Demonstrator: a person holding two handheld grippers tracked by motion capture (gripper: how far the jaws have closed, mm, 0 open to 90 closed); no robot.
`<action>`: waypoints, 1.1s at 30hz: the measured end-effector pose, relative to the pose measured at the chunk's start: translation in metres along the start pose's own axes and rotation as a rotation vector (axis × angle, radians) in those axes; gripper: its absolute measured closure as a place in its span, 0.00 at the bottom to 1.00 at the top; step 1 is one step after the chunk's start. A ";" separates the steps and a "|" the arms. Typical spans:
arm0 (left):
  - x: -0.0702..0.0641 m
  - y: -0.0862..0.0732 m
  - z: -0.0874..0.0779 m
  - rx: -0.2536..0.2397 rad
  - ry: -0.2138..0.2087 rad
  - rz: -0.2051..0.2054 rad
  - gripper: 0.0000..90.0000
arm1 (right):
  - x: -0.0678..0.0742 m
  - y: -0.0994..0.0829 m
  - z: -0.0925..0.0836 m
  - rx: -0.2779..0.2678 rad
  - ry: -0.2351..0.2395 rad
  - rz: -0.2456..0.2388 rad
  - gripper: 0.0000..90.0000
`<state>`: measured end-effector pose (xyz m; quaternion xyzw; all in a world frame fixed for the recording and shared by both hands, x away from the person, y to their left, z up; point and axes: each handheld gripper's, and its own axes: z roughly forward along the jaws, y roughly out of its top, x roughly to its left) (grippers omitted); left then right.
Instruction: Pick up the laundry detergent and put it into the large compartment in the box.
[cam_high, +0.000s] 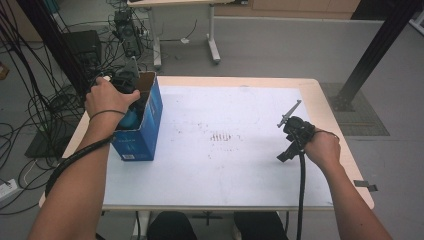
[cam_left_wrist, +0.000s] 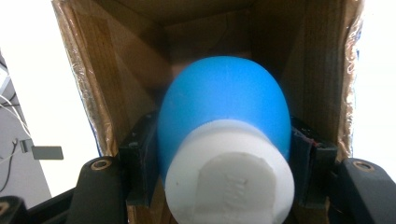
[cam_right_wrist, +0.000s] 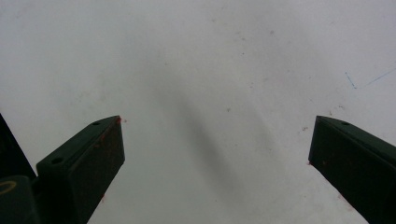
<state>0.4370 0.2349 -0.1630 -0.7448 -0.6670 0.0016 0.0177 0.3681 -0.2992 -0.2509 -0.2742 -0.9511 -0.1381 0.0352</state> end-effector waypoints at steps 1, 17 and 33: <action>0.000 0.000 0.000 0.000 0.000 0.000 0.42 | 0.000 0.000 -0.001 -0.002 0.000 0.000 0.04; 0.006 0.002 -0.005 0.012 -0.014 -0.016 0.32 | 0.000 0.000 -0.001 -0.006 -0.001 -0.002 0.04; 0.007 -0.001 -0.021 0.010 -0.038 -0.031 0.32 | 0.000 0.000 0.001 -0.008 0.002 -0.002 0.04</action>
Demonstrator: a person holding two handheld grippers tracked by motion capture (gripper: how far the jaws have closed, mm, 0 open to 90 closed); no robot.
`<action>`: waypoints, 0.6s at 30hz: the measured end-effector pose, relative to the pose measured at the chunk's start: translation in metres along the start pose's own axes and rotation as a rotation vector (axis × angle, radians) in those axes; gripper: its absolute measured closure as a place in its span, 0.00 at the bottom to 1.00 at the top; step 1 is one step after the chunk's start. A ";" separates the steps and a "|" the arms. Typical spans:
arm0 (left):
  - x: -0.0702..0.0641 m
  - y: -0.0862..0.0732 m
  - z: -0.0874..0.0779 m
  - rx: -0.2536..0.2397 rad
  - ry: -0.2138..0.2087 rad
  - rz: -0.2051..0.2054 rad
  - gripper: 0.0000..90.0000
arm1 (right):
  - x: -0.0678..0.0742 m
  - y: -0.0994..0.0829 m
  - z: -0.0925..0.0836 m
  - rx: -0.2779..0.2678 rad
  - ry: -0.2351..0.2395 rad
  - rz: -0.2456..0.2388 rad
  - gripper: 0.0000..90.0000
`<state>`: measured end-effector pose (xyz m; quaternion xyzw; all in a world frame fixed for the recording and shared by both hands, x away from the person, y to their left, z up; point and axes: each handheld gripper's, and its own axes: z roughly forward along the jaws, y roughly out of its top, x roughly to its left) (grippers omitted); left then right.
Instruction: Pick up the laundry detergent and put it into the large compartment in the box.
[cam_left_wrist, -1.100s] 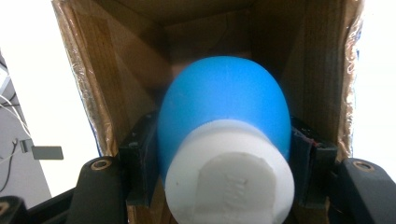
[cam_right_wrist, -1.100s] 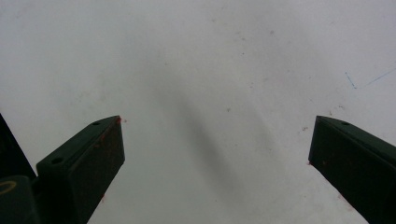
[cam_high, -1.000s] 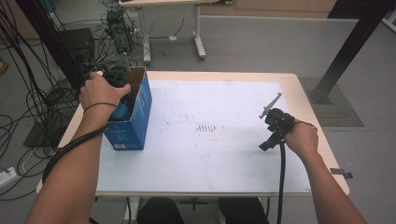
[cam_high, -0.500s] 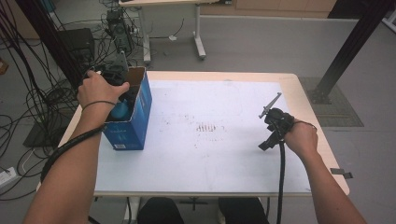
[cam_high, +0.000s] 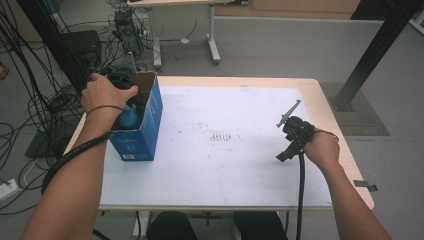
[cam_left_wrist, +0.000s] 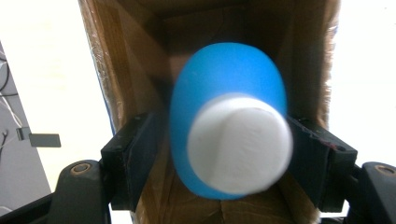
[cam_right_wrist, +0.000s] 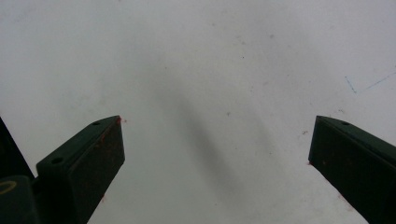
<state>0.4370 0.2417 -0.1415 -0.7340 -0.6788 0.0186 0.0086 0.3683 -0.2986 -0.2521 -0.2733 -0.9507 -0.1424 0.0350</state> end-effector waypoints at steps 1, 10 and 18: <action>-0.001 -0.001 -0.003 -0.007 0.001 -0.001 0.32 | 0.000 0.001 0.000 0.001 -0.001 -0.004 0.04; 0.000 -0.004 -0.028 -0.030 -0.017 0.006 0.29 | 0.001 0.004 -0.001 -0.004 -0.003 -0.012 0.04; -0.013 -0.007 -0.042 -0.049 -0.027 0.046 0.18 | 0.001 0.005 0.000 -0.001 -0.002 -0.011 0.04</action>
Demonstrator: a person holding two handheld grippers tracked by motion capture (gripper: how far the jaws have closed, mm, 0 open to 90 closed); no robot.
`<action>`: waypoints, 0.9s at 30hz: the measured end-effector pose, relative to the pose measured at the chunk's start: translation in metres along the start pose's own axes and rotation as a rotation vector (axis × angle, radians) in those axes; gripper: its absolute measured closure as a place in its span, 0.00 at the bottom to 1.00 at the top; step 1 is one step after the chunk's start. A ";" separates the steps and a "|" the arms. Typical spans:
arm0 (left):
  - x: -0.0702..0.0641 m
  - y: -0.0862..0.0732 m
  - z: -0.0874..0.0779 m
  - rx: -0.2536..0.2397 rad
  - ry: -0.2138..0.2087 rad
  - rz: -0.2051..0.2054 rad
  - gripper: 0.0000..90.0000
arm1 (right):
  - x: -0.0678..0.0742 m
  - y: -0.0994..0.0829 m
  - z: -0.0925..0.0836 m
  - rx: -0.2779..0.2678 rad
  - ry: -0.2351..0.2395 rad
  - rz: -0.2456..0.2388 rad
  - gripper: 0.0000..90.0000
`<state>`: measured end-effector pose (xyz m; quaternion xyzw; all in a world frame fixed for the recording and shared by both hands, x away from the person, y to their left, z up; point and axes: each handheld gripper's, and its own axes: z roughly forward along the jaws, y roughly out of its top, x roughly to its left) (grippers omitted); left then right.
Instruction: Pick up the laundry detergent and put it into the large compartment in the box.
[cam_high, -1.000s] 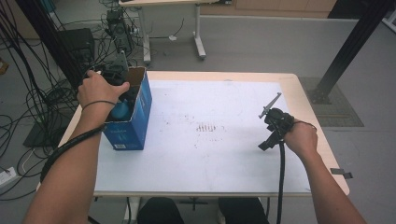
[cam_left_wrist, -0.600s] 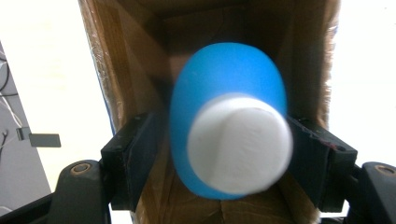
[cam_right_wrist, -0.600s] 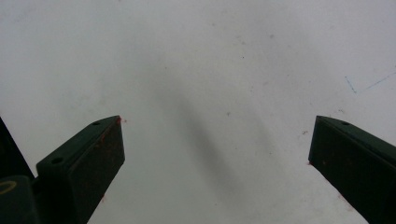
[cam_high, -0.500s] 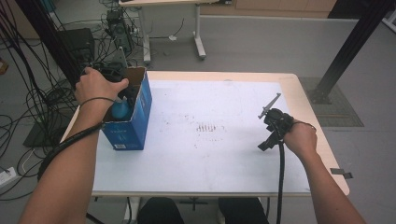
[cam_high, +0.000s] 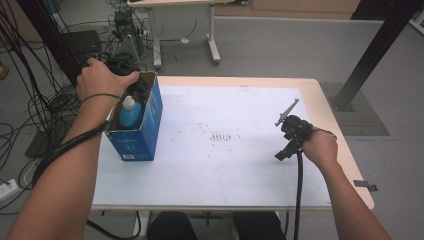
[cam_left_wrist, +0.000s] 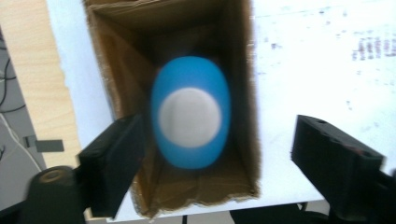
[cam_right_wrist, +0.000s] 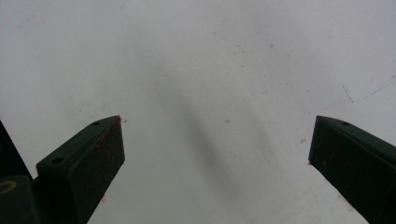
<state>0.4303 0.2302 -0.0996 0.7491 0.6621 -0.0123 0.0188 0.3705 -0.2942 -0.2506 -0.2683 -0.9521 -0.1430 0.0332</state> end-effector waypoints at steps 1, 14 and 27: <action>0.000 0.000 0.000 0.000 0.000 0.000 0.18 | 0.000 0.000 0.000 0.000 0.000 0.000 0.04; -0.028 -0.009 -0.020 -0.039 -0.002 0.083 0.07 | -0.001 0.000 0.002 -0.002 0.003 -0.001 0.04; -0.097 -0.016 -0.033 -0.025 -0.022 0.283 0.06 | 0.001 0.004 0.000 0.001 0.000 -0.007 0.04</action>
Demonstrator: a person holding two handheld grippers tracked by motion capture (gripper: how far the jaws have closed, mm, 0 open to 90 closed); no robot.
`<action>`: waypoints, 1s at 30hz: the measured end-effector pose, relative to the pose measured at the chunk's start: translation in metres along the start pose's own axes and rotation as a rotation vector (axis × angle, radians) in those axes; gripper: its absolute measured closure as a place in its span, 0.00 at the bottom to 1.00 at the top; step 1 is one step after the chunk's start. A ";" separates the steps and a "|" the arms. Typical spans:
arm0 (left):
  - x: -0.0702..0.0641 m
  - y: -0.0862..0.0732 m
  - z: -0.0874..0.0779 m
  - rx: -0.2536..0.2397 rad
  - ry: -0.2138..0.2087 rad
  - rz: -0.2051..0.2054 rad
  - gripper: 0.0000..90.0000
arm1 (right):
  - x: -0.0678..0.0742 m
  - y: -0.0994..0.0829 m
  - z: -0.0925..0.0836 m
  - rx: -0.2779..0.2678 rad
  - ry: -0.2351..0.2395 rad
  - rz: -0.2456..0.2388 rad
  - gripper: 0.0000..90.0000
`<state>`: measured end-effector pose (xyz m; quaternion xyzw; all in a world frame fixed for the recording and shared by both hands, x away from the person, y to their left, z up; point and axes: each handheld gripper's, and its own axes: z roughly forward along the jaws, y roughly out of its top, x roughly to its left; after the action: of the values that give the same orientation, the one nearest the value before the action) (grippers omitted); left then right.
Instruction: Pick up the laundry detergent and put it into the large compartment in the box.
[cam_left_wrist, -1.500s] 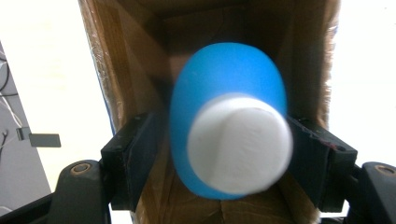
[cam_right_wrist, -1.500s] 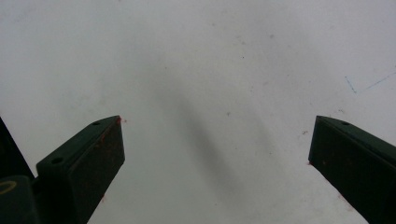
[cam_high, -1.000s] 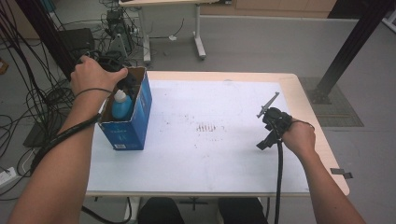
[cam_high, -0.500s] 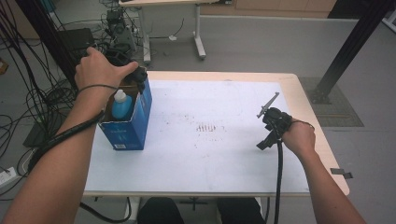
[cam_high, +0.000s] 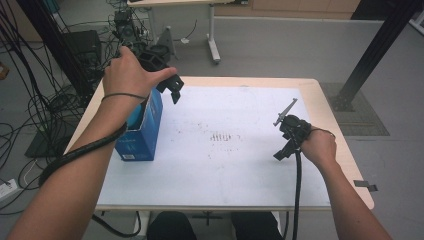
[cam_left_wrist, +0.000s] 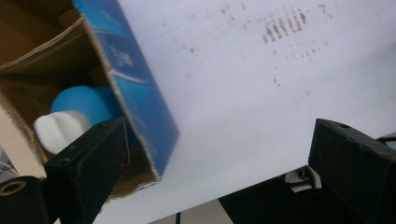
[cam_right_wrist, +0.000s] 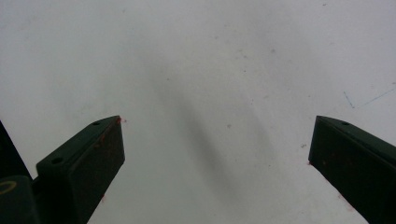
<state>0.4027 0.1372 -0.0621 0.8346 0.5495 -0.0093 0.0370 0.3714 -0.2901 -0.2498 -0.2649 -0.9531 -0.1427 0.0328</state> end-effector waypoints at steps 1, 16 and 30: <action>-0.006 0.002 0.000 0.010 -0.004 0.019 0.06 | 0.000 0.000 0.000 0.000 -0.001 -0.002 0.04; -0.071 0.020 0.020 0.060 -0.085 0.200 0.06 | 0.001 -0.004 -0.003 0.001 -0.005 0.003 0.04; -0.108 0.017 0.051 0.081 -0.148 0.320 0.06 | 0.003 -0.001 -0.001 0.004 -0.003 -0.005 0.04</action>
<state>0.3765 0.0276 -0.1060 0.9093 0.4045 -0.0865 0.0447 0.3683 -0.2895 -0.2491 -0.2624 -0.9541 -0.1407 0.0316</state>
